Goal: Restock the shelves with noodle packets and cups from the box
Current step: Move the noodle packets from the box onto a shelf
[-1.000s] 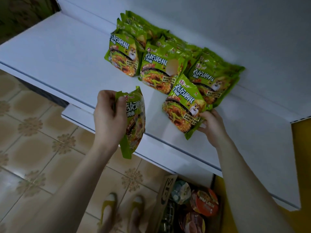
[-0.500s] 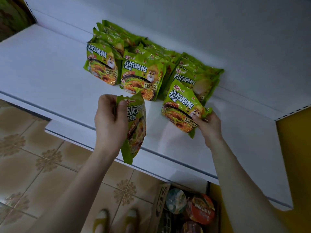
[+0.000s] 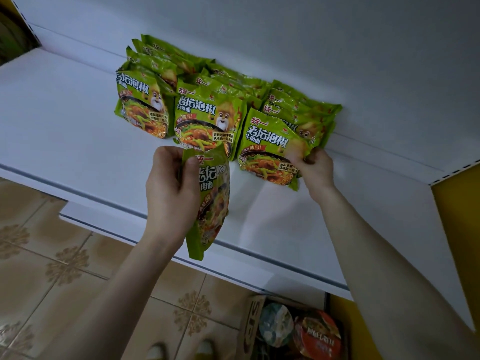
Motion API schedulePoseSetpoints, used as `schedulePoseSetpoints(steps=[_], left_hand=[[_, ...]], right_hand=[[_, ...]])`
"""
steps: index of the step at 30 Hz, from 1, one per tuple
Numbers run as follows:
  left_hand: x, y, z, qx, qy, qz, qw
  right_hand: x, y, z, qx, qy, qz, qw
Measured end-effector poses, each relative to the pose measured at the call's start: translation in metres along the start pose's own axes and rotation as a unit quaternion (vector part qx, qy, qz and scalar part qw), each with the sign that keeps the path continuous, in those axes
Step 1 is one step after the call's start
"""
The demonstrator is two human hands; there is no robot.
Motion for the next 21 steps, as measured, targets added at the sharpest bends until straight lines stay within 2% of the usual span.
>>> schedulePoseSetpoints(steps=[12, 18, 21], left_hand=[[0.0, -0.003, 0.003, 0.013, -0.009, 0.006, 1.0], [-0.001, -0.003, 0.002, 0.015, -0.01, 0.02, 1.0], [-0.004, -0.002, -0.001, 0.01, -0.024, 0.047, 0.999]], right_hand=[[0.001, 0.007, -0.003, -0.006, 0.059, 0.077, 0.995], [0.0, 0.015, -0.007, 0.046, 0.072, 0.076, 0.993], [-0.003, 0.015, 0.006, 0.037, 0.122, 0.063, 0.99]])
Point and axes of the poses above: each hand's wrist, its own z-axis away from the middle knuckle, its own x-axis out of the palm, y = z × x, the point moved 3 cm from there along -z, towards the middle knuckle, and after that the axes turned 5 degrees about -z, right-handed, at the moved point
